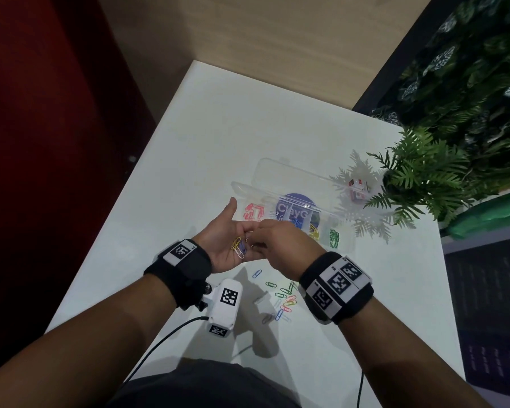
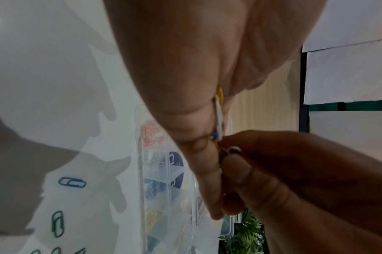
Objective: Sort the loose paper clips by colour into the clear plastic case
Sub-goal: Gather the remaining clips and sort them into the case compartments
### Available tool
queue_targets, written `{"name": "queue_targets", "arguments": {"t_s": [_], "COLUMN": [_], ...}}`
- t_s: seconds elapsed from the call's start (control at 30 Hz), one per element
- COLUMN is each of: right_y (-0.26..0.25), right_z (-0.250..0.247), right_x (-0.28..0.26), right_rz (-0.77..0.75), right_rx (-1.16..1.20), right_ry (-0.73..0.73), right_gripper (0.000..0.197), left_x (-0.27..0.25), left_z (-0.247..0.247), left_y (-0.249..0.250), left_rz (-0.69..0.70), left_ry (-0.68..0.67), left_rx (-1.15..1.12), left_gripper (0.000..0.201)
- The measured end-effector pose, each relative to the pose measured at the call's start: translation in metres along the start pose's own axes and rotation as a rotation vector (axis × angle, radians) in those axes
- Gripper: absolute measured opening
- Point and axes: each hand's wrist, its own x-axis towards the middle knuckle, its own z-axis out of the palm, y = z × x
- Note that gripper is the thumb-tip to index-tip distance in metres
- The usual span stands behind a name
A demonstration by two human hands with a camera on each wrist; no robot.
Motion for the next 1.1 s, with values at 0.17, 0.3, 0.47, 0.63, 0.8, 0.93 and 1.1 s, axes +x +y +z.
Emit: {"name": "queue_targets", "arguments": {"t_s": [0.17, 0.3, 0.47, 0.63, 0.8, 0.93, 1.1], "right_y": [-0.003, 0.009, 0.05, 0.07, 0.078, 0.085, 0.08], "right_z": [-0.005, -0.017, -0.021, -0.013, -0.003, 0.004, -0.006], "right_x": [-0.004, -0.006, 0.01, 0.036, 0.053, 0.053, 0.037], "right_rz": [0.067, 0.279, 0.526, 0.667, 0.736, 0.753, 0.712], "right_rx": [0.041, 0.284, 0.321, 0.342, 0.327, 0.335, 0.403], "right_ry": [0.096, 0.315, 0.403, 0.354, 0.245, 0.201, 0.35], "right_gripper": [0.018, 0.014, 0.012, 0.015, 0.019, 0.022, 0.017], "left_x": [0.0, 0.001, -0.002, -0.004, -0.005, -0.003, 0.0], "left_z": [0.003, 0.002, 0.0, -0.006, -0.01, -0.012, -0.011], "left_y": [0.001, 0.004, 0.009, 0.014, 0.015, 0.016, 0.016], "left_rz": [0.018, 0.026, 0.048, 0.066, 0.08, 0.087, 0.101], "left_ry": [0.017, 0.043, 0.098, 0.118, 0.132, 0.126, 0.141], "left_rx": [-0.038, -0.047, -0.103, -0.12, -0.129, -0.137, -0.149], "left_gripper": [0.093, 0.09, 0.086, 0.087, 0.085, 0.085, 0.085]}}
